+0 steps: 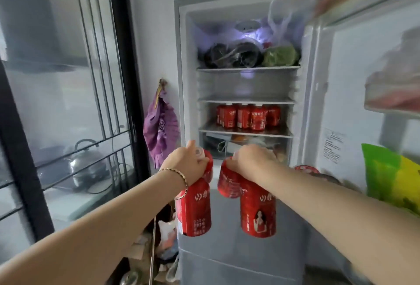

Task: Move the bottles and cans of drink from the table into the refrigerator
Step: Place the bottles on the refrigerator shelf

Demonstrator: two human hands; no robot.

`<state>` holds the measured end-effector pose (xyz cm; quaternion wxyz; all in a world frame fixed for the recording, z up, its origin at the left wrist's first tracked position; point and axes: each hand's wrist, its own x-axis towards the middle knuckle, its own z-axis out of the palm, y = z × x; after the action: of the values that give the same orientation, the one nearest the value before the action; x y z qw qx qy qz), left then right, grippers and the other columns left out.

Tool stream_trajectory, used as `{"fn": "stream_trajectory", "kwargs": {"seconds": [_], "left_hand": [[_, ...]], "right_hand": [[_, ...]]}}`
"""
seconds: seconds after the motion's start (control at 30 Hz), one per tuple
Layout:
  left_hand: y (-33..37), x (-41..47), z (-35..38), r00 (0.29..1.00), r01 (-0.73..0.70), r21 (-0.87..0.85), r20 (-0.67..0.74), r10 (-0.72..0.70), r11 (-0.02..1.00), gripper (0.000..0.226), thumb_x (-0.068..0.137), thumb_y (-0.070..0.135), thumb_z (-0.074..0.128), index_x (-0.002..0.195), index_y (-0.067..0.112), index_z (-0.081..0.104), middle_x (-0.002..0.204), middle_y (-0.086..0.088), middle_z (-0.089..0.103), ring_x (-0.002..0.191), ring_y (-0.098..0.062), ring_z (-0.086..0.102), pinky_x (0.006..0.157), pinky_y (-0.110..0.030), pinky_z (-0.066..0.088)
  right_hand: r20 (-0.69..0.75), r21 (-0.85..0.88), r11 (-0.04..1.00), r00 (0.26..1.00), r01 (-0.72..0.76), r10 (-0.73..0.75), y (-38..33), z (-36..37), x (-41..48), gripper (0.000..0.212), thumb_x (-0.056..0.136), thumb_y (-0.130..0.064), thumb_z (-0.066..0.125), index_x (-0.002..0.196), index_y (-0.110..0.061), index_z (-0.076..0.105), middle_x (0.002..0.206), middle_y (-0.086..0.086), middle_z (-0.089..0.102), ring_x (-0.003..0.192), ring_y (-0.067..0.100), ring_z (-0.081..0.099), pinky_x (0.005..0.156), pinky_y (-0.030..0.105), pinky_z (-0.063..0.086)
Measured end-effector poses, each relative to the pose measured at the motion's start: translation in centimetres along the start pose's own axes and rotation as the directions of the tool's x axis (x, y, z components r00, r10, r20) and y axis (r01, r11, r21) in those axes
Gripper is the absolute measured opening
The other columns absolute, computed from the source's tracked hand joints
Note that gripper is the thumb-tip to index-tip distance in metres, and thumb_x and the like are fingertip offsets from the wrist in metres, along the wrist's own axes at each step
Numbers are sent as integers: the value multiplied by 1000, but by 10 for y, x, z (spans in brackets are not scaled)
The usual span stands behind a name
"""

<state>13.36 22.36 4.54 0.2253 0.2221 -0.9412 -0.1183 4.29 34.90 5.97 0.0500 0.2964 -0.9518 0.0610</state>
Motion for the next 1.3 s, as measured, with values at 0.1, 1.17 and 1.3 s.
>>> {"fn": "stream_trajectory", "kwargs": {"seconds": [0.1, 1.17, 1.3], "left_hand": [[-18, 61, 7, 999, -32, -4, 9, 32, 999, 31, 92, 34, 48, 107, 9, 39, 99, -15, 62, 89, -33, 61, 72, -34, 49], [-25, 420, 151, 995, -57, -302, 62, 79, 952, 36, 91, 47, 48, 105, 15, 37, 82, 0, 55, 75, -22, 59, 65, -32, 50], [-22, 425, 159, 997, -61, -333, 24, 73, 941, 36, 92, 47, 46, 104, 13, 41, 83, -3, 57, 71, -20, 54, 62, -29, 42]], "right_hand": [[32, 6, 993, 992, -118, 118, -5, -10, 59, 53, 91, -56, 41, 115, -13, 61, 89, 6, 58, 79, 24, 58, 67, 33, 44], [-138, 78, 932, 922, -355, 363, 69, 14, 380, 64, 91, -64, 30, 130, -17, 50, 116, 11, 61, 105, 29, 59, 72, 30, 42], [-178, 179, 888, 874, -423, 452, 71, 33, 381, 72, 87, -70, 29, 110, -6, 50, 92, 9, 61, 87, 28, 60, 64, 32, 41]]}}
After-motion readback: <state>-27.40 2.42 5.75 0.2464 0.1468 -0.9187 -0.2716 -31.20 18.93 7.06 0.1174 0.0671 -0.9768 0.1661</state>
